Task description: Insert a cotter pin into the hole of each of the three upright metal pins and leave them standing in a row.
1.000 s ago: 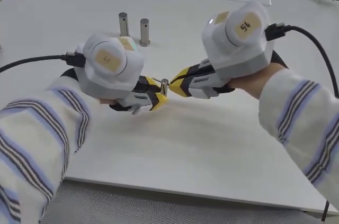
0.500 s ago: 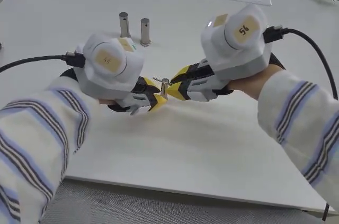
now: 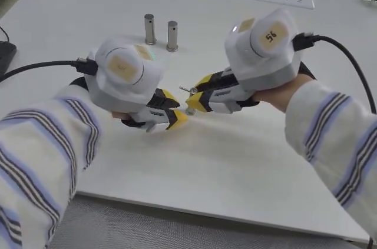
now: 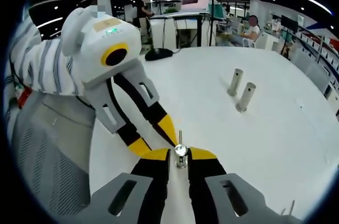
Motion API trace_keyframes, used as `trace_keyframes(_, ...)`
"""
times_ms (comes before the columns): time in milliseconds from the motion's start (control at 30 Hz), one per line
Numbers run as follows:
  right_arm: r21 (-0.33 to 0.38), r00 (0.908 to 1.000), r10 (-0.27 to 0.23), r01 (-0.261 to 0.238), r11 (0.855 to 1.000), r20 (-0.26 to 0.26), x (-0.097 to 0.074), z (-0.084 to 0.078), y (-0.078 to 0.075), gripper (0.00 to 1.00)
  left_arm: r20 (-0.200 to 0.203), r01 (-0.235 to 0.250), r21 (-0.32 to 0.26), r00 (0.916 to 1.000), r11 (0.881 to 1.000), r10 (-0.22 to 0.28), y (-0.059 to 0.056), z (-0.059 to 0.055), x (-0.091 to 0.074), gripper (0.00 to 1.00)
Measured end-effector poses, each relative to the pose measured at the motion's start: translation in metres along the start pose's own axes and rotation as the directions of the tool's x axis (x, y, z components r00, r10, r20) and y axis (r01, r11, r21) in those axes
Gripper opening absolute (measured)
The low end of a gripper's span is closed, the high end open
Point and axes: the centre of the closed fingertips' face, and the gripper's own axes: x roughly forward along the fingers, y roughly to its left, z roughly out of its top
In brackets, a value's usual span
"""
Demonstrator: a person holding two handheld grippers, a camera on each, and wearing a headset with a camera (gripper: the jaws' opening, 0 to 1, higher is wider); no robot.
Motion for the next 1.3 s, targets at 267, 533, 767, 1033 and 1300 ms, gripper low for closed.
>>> trace_keyframes(267,-0.034,0.9997,0.017,-0.018,0.999,-0.019,0.002,0.000,-0.001,0.11,-0.009,0.001,0.003,1.0000,1.000,-0.001,0.004,-0.004,-0.007,0.19)
trace_keyframes(533,-0.091,0.9982,0.048,-0.051,0.995,-0.035,0.002,0.000,-0.001,0.10,0.046,0.018,-0.068,0.9988,0.998,-0.015,0.005,-0.001,-0.015,0.23)
trace_keyframes(767,-0.149,0.9968,0.075,-0.078,0.986,-0.028,0.004,0.003,-0.004,0.10,0.063,0.023,-0.064,0.9978,0.998,-0.019,0.008,-0.005,-0.023,0.33)
trace_keyframes(1033,-0.164,0.9958,0.085,-0.089,0.982,-0.033,0.007,0.009,-0.022,0.10,0.087,0.008,-0.105,0.9962,0.994,0.001,0.015,-0.009,-0.033,0.41)
trace_keyframes(1300,-0.153,0.9949,0.095,-0.099,0.983,-0.034,0.010,0.013,-0.033,0.10,0.081,-0.027,-0.117,0.9960,0.993,0.037,0.025,-0.013,-0.041,0.41)
